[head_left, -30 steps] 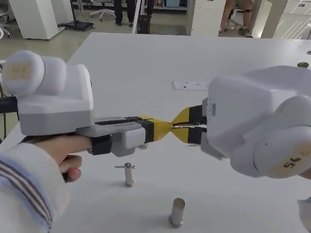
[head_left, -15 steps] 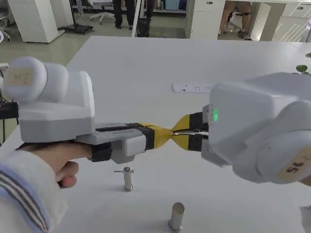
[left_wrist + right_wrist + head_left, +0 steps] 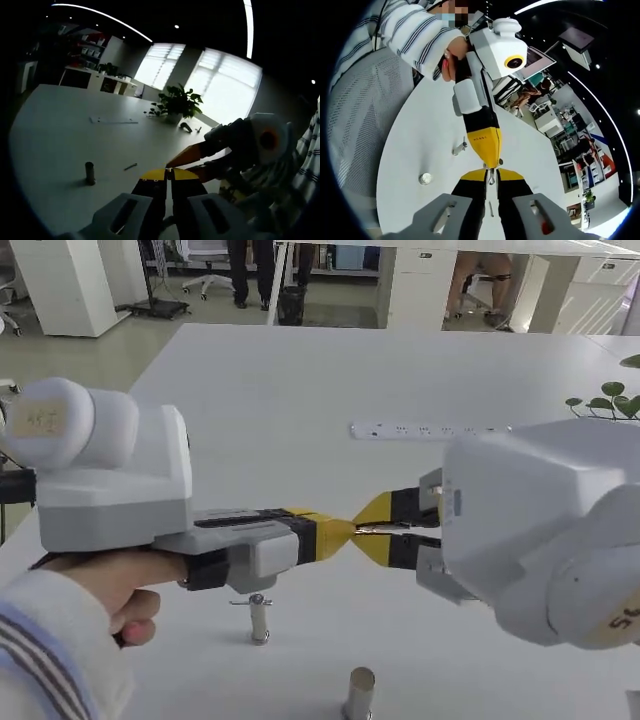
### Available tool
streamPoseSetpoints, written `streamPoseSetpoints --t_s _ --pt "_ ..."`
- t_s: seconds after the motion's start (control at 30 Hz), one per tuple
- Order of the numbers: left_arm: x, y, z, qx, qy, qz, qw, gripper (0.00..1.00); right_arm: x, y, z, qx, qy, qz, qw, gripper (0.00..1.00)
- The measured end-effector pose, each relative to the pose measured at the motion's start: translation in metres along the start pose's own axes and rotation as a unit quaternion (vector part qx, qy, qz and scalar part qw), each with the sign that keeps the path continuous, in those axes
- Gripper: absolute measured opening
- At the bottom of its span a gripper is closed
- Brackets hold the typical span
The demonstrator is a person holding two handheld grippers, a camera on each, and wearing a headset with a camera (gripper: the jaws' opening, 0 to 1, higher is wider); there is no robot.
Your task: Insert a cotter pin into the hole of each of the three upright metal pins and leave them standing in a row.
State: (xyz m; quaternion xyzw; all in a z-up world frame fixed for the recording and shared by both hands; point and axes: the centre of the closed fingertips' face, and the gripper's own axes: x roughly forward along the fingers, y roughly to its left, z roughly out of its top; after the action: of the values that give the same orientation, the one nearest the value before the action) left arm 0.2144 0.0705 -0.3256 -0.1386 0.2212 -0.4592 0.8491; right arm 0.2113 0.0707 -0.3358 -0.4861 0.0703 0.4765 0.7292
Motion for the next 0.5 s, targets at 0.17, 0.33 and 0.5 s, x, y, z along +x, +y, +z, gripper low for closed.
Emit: streamPoseSetpoints --t_s 0.17,0.33,0.5 --pt "0.000 -0.001 0.000 0.001 -0.002 -0.002 1.0000 0.00 -0.002 0.002 -0.001 0.019 -0.006 0.002 0.9998 0.08" --pt "-0.001 -0.001 0.001 0.011 -0.004 -0.002 0.9999 0.00 -0.003 0.000 -0.005 0.052 -0.002 0.000 0.9986 0.16" --pt "-0.004 -0.001 0.002 0.020 -0.011 -0.004 0.9997 0.00 -0.003 0.000 -0.013 0.089 0.009 0.006 0.9959 0.24"
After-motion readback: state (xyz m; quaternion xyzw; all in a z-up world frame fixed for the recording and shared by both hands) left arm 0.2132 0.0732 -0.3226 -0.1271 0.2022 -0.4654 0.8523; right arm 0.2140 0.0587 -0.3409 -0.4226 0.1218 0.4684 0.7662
